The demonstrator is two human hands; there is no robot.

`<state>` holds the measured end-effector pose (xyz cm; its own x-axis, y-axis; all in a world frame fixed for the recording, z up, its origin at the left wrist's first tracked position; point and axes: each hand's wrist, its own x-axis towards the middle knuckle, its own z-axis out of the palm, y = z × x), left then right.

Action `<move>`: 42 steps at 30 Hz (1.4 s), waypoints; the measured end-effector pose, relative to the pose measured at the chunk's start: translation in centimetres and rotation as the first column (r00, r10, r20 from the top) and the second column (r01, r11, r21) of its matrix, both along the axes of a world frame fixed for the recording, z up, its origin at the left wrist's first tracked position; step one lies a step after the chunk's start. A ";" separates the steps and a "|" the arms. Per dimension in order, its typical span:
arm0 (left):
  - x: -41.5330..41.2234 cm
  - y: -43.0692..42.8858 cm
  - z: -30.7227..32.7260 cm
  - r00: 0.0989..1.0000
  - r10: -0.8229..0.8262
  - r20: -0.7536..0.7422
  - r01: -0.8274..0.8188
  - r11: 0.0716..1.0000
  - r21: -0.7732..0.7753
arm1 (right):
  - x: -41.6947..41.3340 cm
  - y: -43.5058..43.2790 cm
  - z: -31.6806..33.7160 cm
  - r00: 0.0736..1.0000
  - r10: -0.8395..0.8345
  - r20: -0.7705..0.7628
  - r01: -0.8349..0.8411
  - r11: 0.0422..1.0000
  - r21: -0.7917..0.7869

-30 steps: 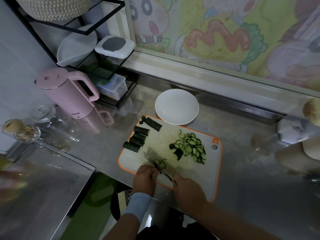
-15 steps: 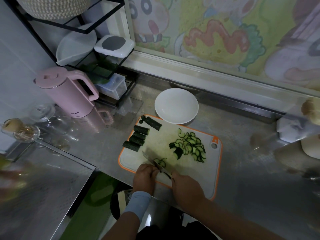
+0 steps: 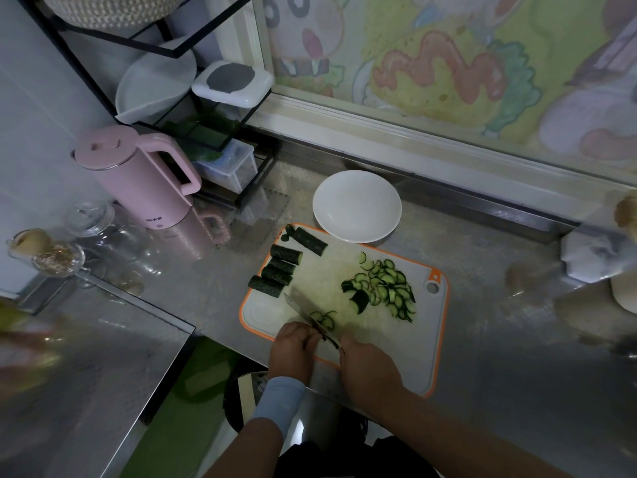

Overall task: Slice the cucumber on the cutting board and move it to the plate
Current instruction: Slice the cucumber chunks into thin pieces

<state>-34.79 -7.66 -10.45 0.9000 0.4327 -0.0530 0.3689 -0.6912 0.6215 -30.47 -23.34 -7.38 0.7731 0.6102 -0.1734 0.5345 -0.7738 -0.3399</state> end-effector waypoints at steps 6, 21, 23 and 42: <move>0.0 -0.1 -0.1 1.000 -0.006 0.004 0.005 1.000 0.023 | 0.0 0.4 -0.4 0.999 -0.007 -0.049 0.010 0.998 0.063; 4.9 -1.5 2.2 0.978 -0.054 -0.203 0.031 0.993 -0.110 | 7.3 -2.5 3.4 0.967 -0.188 -0.172 0.215 0.965 0.150; 6.4 -1.9 3.6 0.984 -0.014 -0.179 0.001 0.997 -0.074 | 8.7 -2.9 4.0 0.931 -0.244 -0.270 0.292 0.944 0.153; 10.1 -0.9 6.9 0.786 -0.608 0.107 0.572 0.783 0.244 | 10.8 -1.9 8.1 0.737 -0.384 -0.556 0.534 0.835 0.131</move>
